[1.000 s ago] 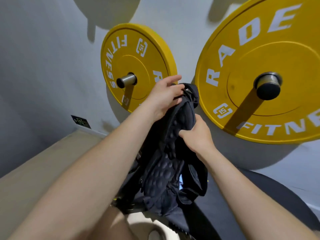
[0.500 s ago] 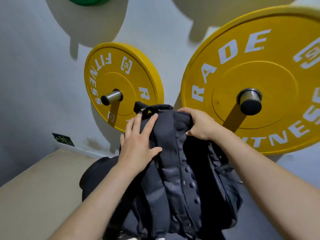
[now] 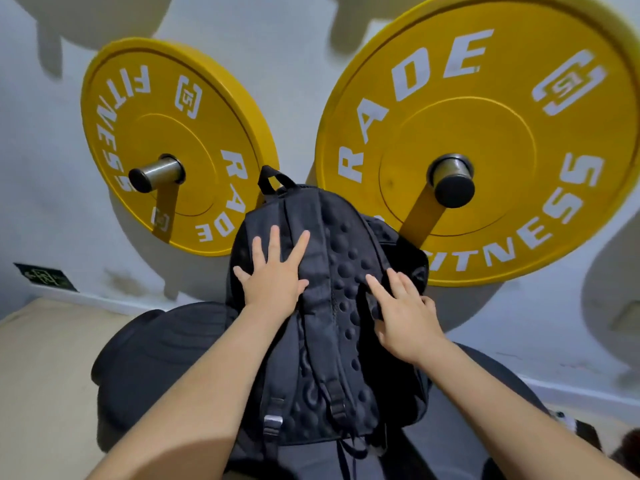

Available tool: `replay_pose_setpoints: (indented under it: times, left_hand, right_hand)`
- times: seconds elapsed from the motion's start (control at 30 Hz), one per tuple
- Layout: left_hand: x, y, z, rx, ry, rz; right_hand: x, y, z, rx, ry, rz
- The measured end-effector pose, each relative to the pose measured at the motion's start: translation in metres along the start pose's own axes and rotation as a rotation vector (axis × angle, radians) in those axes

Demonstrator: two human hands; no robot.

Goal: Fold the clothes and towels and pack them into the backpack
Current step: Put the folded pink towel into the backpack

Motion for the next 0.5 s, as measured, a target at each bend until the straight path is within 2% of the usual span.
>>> replay_pose_setpoints:
  times: [0.07,0.13,0.2,0.27,0.3,0.37,0.5]
  left_hand:
    - [0.008,-0.001,0.003,-0.054,0.044,-0.085]
    - [0.002,0.001,0.006,-0.095,0.02,-0.103]
    - [-0.015,0.005,0.006,-0.126,-0.097,0.048]
    - [-0.036,0.01,0.0,-0.266,-0.184,0.308]
    - [-0.044,0.012,-0.006,-0.37,-0.163,0.404]
    - [-0.048,0.014,-0.027,-0.551,-0.023,0.463]
    - [-0.038,-0.001,-0.066,-0.977,0.294,0.208]
  right_hand:
    - [-0.008,-0.009,0.011,0.086,0.014,-0.076]
    - [-0.014,-0.014,0.022,0.245,-0.002,-0.061]
    - [-0.021,-0.016,0.035,0.548,-0.134,-0.002]
    - [-0.026,-0.017,0.045,0.923,-0.36,-0.02]
    - [-0.026,-0.02,0.049,1.042,-0.434,-0.072]
    - [-0.025,-0.026,0.049,1.056,-0.456,-0.188]
    - [-0.01,-0.032,0.029,1.157,-0.472,-0.151]
Point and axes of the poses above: each hand's wrist, its own x-axis towards the middle knuckle, its own y-axis out of the back of the hand, z = x × y, the point moved 1 cm from there along x, towards the middle knuckle, and after that the axes turned 15 degrees about -x, right-handed, at the moved point
